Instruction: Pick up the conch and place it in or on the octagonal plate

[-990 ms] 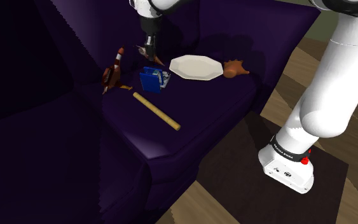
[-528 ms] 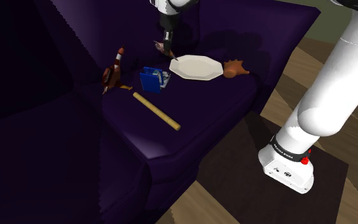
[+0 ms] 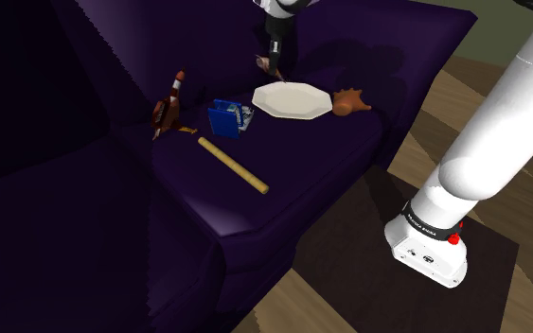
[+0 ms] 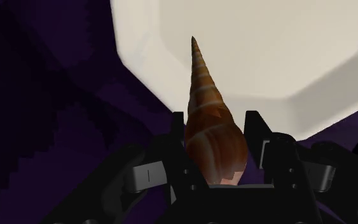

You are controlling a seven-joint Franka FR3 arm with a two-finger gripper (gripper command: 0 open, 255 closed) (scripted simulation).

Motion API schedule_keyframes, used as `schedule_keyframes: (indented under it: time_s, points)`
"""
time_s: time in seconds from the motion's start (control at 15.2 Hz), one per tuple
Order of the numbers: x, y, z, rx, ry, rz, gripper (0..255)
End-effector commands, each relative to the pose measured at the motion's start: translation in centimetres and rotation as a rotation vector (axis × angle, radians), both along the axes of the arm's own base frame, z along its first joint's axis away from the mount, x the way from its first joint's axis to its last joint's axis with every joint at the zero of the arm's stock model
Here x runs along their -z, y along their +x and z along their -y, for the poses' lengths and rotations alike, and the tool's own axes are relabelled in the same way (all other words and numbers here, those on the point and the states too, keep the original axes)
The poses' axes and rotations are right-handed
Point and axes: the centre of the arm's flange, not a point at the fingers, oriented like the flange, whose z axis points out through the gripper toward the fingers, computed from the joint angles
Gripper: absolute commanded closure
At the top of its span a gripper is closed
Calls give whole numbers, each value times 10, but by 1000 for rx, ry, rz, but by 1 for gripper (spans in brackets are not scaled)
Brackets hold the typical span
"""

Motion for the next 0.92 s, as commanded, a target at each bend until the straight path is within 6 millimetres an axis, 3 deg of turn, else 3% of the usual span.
schedule_keyframes:
  time_s: [0.0,0.86]
  points:
    - [1,2,39,-2,0,0,255]
    - [69,2,39,-2,0,0,255]
